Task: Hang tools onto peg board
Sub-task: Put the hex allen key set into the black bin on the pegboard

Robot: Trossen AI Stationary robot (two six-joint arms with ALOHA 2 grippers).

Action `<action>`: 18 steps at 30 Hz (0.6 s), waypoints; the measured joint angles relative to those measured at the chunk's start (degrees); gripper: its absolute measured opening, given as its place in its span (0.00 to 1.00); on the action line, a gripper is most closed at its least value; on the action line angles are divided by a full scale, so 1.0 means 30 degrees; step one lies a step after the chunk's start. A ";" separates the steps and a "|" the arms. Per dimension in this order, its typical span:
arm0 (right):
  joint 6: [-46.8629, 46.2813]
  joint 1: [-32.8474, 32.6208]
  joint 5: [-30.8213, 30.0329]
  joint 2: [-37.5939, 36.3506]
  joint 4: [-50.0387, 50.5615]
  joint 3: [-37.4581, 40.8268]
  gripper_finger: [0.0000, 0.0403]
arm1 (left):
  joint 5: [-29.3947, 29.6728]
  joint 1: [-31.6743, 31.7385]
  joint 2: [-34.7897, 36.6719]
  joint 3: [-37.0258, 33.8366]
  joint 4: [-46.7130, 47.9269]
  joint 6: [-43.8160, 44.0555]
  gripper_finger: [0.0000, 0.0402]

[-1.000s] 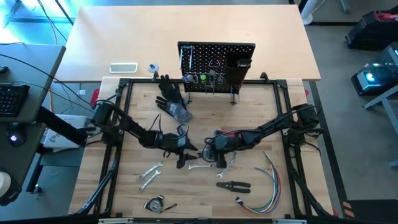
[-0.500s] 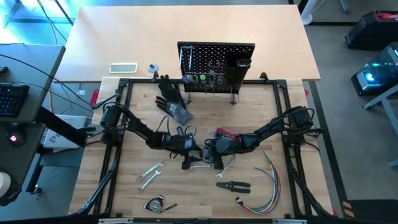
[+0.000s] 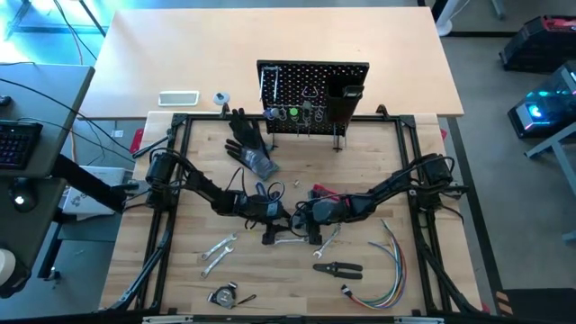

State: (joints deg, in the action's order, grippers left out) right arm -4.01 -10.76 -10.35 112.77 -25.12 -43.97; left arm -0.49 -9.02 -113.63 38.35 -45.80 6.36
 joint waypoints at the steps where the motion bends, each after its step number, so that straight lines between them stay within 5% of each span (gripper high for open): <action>1: 0.0031 0.0000 -0.0034 0.0000 -0.0014 0.0000 0.37 | 0.0023 0.0002 0.0037 0.0000 0.0002 -0.0003 0.43; 8: 0.0198 0.0000 0.0109 0.0000 -0.0217 0.0050 0.35 | 0.0035 0.0015 0.0171 0.0002 0.0038 -0.0144 0.32; 18: 0.0011 0.0051 0.1393 -0.0007 -0.0219 0.0073 0.38 | -0.0320 0.0007 0.0185 0.0393 0.0350 -0.0550 0.29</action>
State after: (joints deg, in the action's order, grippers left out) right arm -3.98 -10.61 -6.17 112.75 -25.78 -43.75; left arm -1.45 -8.99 -113.08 39.53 -44.75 4.71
